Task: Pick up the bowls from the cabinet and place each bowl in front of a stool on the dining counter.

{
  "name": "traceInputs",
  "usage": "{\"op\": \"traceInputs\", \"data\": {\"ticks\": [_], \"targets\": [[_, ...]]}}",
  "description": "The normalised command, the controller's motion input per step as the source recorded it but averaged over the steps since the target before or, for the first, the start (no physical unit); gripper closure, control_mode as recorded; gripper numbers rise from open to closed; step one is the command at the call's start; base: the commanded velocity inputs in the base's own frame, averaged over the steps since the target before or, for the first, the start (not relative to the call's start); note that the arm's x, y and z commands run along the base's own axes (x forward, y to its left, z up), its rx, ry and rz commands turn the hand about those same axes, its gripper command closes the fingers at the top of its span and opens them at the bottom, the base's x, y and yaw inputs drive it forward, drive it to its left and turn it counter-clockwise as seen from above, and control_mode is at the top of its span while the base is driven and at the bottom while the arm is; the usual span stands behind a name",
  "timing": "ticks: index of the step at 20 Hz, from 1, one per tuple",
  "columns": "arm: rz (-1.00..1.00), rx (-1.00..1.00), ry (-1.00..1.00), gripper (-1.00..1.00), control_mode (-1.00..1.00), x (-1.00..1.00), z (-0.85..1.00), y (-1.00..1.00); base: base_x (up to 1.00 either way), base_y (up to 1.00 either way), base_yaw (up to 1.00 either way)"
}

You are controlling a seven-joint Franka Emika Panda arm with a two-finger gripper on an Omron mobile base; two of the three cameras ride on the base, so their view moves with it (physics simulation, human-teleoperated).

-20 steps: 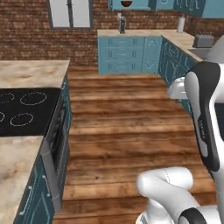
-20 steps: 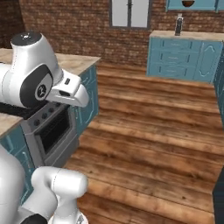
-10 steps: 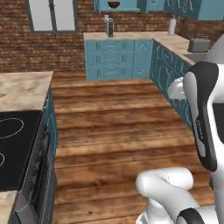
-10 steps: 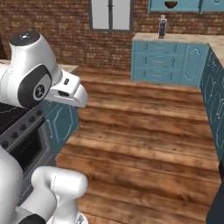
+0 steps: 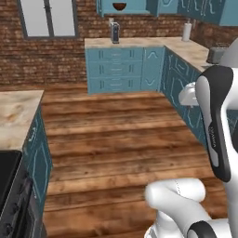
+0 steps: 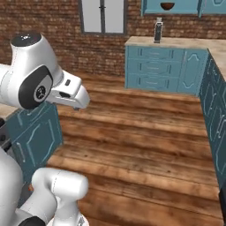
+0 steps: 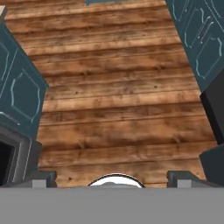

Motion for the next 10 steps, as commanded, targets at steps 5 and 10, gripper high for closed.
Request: {"op": "traceInputs", "data": {"ticks": [5,10], "targets": [[0.0,0.0,0.0,-1.0,1.0,0.0,0.0,0.0,1.0,-0.29,0.0],[0.0,0.0,0.0,-1.0,1.0,0.0,0.0,0.0,1.0,-0.23,-0.02]]}}
